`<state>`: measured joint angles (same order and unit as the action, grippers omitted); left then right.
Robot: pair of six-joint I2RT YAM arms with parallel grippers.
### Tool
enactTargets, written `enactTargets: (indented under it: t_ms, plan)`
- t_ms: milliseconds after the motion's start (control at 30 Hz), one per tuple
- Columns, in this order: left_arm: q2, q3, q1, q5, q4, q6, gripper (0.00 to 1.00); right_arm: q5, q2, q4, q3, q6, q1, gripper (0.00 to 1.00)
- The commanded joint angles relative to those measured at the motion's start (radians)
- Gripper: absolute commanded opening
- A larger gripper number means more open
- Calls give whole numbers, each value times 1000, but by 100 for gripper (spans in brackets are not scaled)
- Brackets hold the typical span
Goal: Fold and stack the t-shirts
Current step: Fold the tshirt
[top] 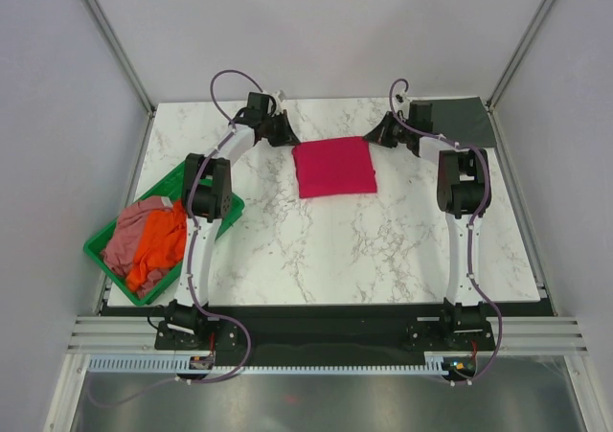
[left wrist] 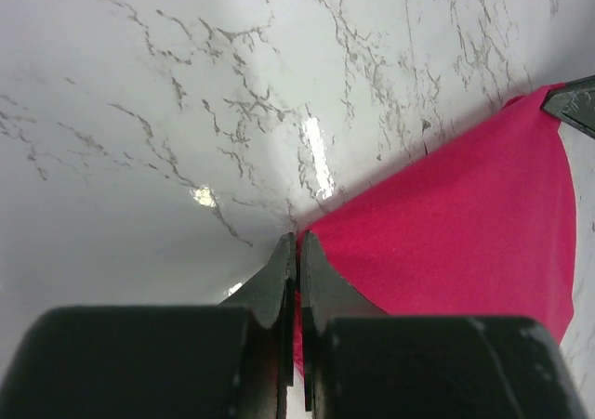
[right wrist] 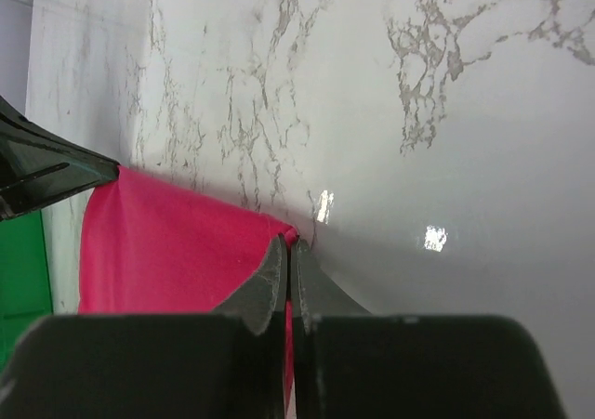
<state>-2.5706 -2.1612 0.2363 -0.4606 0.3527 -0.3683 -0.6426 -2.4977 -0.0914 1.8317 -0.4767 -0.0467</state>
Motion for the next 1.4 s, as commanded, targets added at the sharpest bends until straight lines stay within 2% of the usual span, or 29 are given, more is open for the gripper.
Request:
enactTargets:
  t_ms: [0, 33, 67, 100, 133, 167, 233, 267, 367, 500, 700, 800, 967, 1167, 1200, 1267, 1300, 1367]
  plan:
    - [21, -35, -26, 56, -11, -34, 2, 48, -1, -5, 17, -10, 8, 4]
    - [26, -37, -26, 50, -11, -34, 2, 47, 5, -5, 15, -8, 5, 8]
    - [30, -45, -28, 39, -11, -40, 2, 41, 11, -4, 15, -7, 2, 21]
    - [42, -48, -28, 7, -11, -40, 3, 28, 22, -4, 17, -4, -1, 29]
    - [49, -51, -28, -13, -11, -41, 19, 14, 26, 1, 21, 1, -1, 37]
    - [58, -46, -29, -22, -11, -43, 30, -5, 34, 1, 18, 4, -2, 48]
    - [101, -29, -31, -26, -11, -41, 43, -22, 57, 2, 8, 21, -2, 56]
    - [119, -13, -29, -26, -9, -38, 46, -50, 60, 7, 9, 29, -2, 63]
    - [184, 27, -34, -26, -11, -27, 54, -75, 50, 71, 37, 76, -2, 71]
    - [262, 106, -34, -47, -11, -26, 58, -132, -10, 162, 89, 122, -4, 72]
    - [303, 253, -8, -131, -11, -55, 57, -112, -53, 249, 127, 182, -12, 72]
    - [300, 305, 21, -121, -11, -49, 57, -129, -87, 262, 164, 179, -19, 71]
    - [282, 362, 37, -90, -11, -58, 54, -108, -142, 393, 276, 217, -44, 70]
    - [256, 368, 35, -41, -8, -44, 31, -94, -139, 429, 276, 237, -44, 68]
    - [242, 365, 32, -39, -3, -40, 21, -95, -138, 435, 276, 239, -44, 68]
    - [228, 354, 23, -38, 2, -40, 13, -95, -141, 446, 278, 243, -44, 69]
    - [219, 351, 18, -38, 3, -43, 5, -98, -142, 461, 279, 247, -44, 68]
    - [195, 340, 8, -46, 6, -47, 2, -106, -141, 472, 282, 251, -44, 68]
